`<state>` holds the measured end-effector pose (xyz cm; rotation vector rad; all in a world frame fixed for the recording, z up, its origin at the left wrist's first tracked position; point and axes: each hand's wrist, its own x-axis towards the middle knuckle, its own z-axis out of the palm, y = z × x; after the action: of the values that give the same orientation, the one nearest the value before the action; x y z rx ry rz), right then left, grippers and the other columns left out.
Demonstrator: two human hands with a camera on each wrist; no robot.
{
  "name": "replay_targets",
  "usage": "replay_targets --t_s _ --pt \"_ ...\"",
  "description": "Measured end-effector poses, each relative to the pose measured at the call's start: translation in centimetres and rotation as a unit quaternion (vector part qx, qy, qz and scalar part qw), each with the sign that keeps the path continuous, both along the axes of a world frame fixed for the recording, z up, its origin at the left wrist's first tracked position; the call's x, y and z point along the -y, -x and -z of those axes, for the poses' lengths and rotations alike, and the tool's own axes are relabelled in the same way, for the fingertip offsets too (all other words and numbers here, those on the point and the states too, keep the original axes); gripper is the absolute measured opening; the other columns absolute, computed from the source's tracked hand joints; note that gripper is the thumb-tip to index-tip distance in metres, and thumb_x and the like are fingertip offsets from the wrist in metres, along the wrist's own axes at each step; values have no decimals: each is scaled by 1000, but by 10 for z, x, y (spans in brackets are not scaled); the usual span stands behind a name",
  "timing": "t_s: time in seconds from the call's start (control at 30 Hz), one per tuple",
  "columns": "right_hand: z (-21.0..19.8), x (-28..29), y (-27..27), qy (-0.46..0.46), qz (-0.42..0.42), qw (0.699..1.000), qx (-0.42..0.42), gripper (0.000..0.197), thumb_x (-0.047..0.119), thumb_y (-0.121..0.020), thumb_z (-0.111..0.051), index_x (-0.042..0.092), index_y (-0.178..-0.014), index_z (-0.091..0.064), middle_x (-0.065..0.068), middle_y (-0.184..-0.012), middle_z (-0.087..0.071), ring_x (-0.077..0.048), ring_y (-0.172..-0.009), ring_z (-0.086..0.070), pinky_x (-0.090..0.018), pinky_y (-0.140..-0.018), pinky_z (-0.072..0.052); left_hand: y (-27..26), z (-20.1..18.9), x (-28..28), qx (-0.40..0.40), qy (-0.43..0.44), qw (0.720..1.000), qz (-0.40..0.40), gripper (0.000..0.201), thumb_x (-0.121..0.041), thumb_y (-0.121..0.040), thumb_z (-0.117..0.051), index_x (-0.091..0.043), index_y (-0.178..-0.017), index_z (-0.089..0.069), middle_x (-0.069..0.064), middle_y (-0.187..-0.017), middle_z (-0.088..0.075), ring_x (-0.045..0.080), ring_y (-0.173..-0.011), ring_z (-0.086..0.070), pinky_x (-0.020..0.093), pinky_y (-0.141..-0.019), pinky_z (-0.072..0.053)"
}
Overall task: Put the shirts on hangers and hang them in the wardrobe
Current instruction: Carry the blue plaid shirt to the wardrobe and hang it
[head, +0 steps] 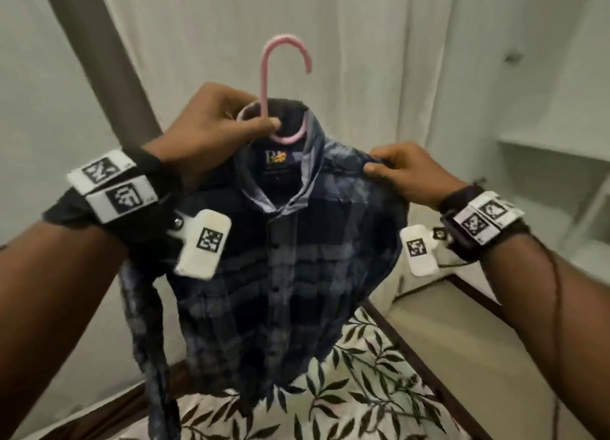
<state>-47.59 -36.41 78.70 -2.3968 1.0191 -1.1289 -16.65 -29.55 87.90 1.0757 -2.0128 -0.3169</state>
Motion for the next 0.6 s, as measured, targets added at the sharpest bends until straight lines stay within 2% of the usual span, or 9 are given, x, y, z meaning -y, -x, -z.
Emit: replay_targets --t_s 0.07,0.13,0.2,0.3,0.37,0.43,0.5,0.57,0.6 --pt "17 -3 30 -46 -13 998 38 46 34 -93 -57 -11 -81 -59 -8 -73 -50 -16 -71 -46 -34 -65 -36 21 12 5 -7 -30 999 25 54 -57 -76 -75 -10 -102 -76 19 -108 -72 14 -84 -56 43 -80 -48" --pt "28 -4 59 -42 2 998 48 40 31 -94 -57 -8 -82 -62 -6 -73 -51 -12 -72 -47 -32 -64 -36 39 23 11 22 -70 996 44 58 -66 -71 -75 -18 -103 -77 13 -106 -75 10 -84 -58 37 -80 -48" --pt "32 1 94 -39 36 997 54 38 31 -94 -57 -3 -77 -60 -3 -69 -48 -8 -67 -44 -28 -60 -34 57 38 18 61 -125 988 65 61 -66 -69 -75 -18 -106 -74 4 -102 -76 9 -85 -62 32 -79 -52" --pt "32 13 157 -25 78 994 70 37 32 -94 -56 3 -71 -56 9 -64 -45 -2 -61 -39 -22 -55 -29 85 66 34 91 -133 985 65 65 -66 -70 -72 -9 -102 -71 -9 -84 -69 5 -75 -55 22 -63 -47" --pt "32 23 203 -16 99 992 79 30 30 -94 -56 18 -67 -53 17 -56 -43 4 -58 -36 -19 -53 -28 112 81 45 77 -115 990 36 63 -69 -70 -69 -10 -93 -74 -8 -73 -64 5 -67 -52 22 -55 -43" --pt "31 31 244 -18 123 989 84 31 30 -94 -57 27 -64 -51 18 -53 -42 3 -57 -34 -22 -53 -26 152 90 51 24 -162 985 55 45 -55 -81 -71 -13 -97 -78 -1 -84 -74 9 -73 -62 28 -67 -54" --pt "32 36 279 -20 154 984 90 29 29 -92 -57 27 -63 -54 17 -54 -42 1 -58 -35 -28 -55 -28 200 96 50 -45 -229 966 108 28 -30 -87 -68 -7 -101 -77 13 -95 -76 19 -80 -69 38 -76 -59" --pt "34 43 312 -18 187 977 101 27 32 -90 -57 18 -67 -54 13 -61 -44 -2 -61 -39 -32 -58 -30 246 103 52 -117 -258 948 145 25 -17 -89 -61 -1 -102 -74 18 -97 -75 22 -81 -71 34 -75 -60" --pt "35 46 327 -11 217 971 96 30 36 -88 -56 12 -71 -57 7 -65 -49 -6 -65 -45 -35 -61 -36 268 107 54 -147 -266 940 158 25 -14 -91 -59 2 -104 -73 19 -98 -75 24 -83 -71 34 -75 -59"
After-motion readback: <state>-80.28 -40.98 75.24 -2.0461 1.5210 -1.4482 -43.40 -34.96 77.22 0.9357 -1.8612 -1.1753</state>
